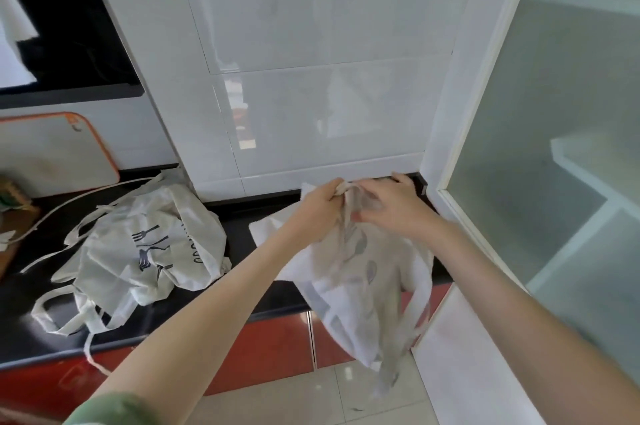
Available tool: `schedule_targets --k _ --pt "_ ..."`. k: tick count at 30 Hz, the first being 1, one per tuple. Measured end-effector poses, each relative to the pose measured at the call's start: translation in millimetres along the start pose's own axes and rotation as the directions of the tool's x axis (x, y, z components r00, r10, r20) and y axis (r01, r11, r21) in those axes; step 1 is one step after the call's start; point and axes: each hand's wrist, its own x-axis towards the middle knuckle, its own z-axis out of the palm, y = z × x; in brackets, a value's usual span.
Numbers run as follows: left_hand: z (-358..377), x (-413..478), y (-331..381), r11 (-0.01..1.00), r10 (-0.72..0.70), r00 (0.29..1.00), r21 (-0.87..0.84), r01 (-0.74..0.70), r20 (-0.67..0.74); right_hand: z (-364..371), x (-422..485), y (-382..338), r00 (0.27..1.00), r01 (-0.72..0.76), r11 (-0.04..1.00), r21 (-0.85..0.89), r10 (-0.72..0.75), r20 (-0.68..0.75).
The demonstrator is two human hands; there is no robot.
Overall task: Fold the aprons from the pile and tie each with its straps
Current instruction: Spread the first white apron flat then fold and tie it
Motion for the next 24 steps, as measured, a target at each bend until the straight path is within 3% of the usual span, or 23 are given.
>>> schedule_targets --k 3,5,7,10,14,17,19,21,24 --pt "-9 -10 1 0.997 -0.029 0.998 0.078 0.024 0.051 14 -4 4 0.992 -0.088 0.930 0.357 0.113 -0.050" --pt "-16 -14 -10 0.965 -0.081 0.991 0.256 0.051 0.108 13 -9 16 0.982 -0.112 0.900 0.422 0.166 -0.094" --pt "-21 -18 -28 0.867 -0.108 0.980 0.498 0.012 0.165 12 -13 24 0.980 -0.120 0.874 0.472 0.181 -0.086" --pt "-28 -18 -61 0.705 -0.115 0.993 0.703 0.090 -0.012 7 -21 29 0.969 -0.145 0.821 0.553 0.230 -0.087" --pt "-48 -19 -87 0.763 -0.066 0.965 0.611 0.212 -0.254 4 -28 45 0.915 -0.188 0.701 0.688 0.380 -0.138" --pt "-57 -24 -69 0.907 0.091 0.920 0.414 0.082 -0.382 13 -34 70 0.887 -0.380 0.761 0.525 0.460 -0.026" --pt "-55 -26 -50 0.958 0.094 0.954 0.287 -0.010 -0.283 22 -40 80 0.873 -0.487 0.834 0.260 0.469 0.132" --pt "-47 -28 -37 0.936 0.103 0.990 0.347 -0.065 -0.094 31 -47 75 0.861 -0.464 0.880 0.099 0.422 0.286" --pt "-31 -28 -27 0.923 0.076 0.996 0.375 -0.086 0.041 38 -52 39 0.889 -0.348 0.885 0.310 0.206 0.410"
